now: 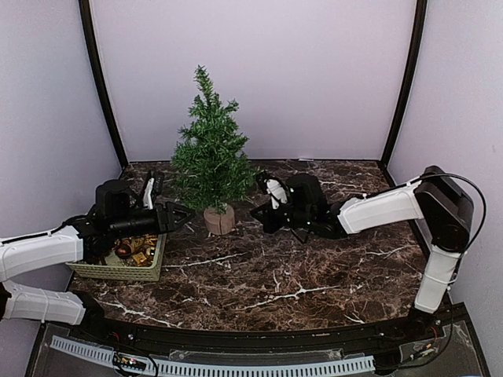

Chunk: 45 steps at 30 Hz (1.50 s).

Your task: Decorate the small christmas tree

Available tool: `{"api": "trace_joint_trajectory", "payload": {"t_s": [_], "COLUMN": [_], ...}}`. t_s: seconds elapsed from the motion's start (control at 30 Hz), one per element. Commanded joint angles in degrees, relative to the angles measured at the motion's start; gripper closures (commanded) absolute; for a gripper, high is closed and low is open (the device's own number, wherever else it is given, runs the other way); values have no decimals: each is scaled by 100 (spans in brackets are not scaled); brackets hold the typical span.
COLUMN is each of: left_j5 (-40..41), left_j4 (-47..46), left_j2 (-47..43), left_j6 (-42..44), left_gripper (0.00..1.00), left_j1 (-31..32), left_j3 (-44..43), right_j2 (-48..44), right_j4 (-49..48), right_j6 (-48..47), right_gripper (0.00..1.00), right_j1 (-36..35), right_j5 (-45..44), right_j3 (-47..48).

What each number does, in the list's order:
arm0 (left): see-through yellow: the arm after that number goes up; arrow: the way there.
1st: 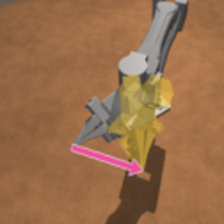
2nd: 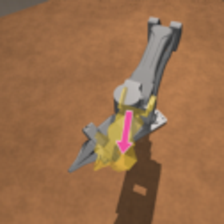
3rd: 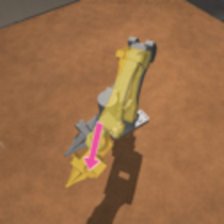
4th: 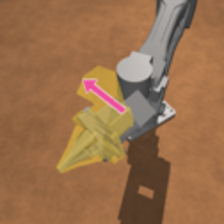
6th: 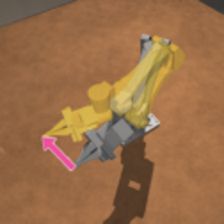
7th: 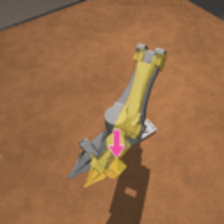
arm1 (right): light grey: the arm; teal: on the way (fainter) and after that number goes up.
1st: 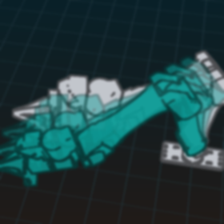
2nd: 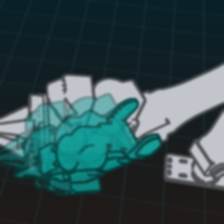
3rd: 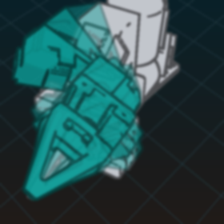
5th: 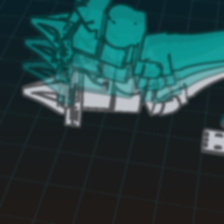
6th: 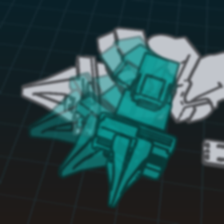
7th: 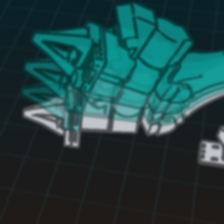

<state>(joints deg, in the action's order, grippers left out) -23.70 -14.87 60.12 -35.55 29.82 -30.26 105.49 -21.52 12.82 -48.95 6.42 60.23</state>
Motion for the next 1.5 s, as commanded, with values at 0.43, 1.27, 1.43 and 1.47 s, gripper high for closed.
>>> {"api": "trace_joint_trajectory", "payload": {"t_s": [0.43,1.27,1.43,1.47], "left_j5": [951,-287,-417,-421], "left_j4": [70,-837,-965,-970], "left_j2": [-112,1841,2205,2227], "left_j6": [120,1552,1738,1778], "left_gripper": [100,100,100,98], "left_j1": [-266,-1909,-2069,-2110], "left_j3": [-117,-1154,-1410,-1446], "right_j2": [-3986,-4025,-3948,-3920], "right_j4": [2183,2353,2349,2372], "right_j6": [1047,1331,1170,1115], "right_gripper": [100,100,100,100], "right_j1": [205,810,976,1039], "right_j5": [-2412,-2900,-2821,-2787], "right_j3": [-1667,-903,-599,-505]}}
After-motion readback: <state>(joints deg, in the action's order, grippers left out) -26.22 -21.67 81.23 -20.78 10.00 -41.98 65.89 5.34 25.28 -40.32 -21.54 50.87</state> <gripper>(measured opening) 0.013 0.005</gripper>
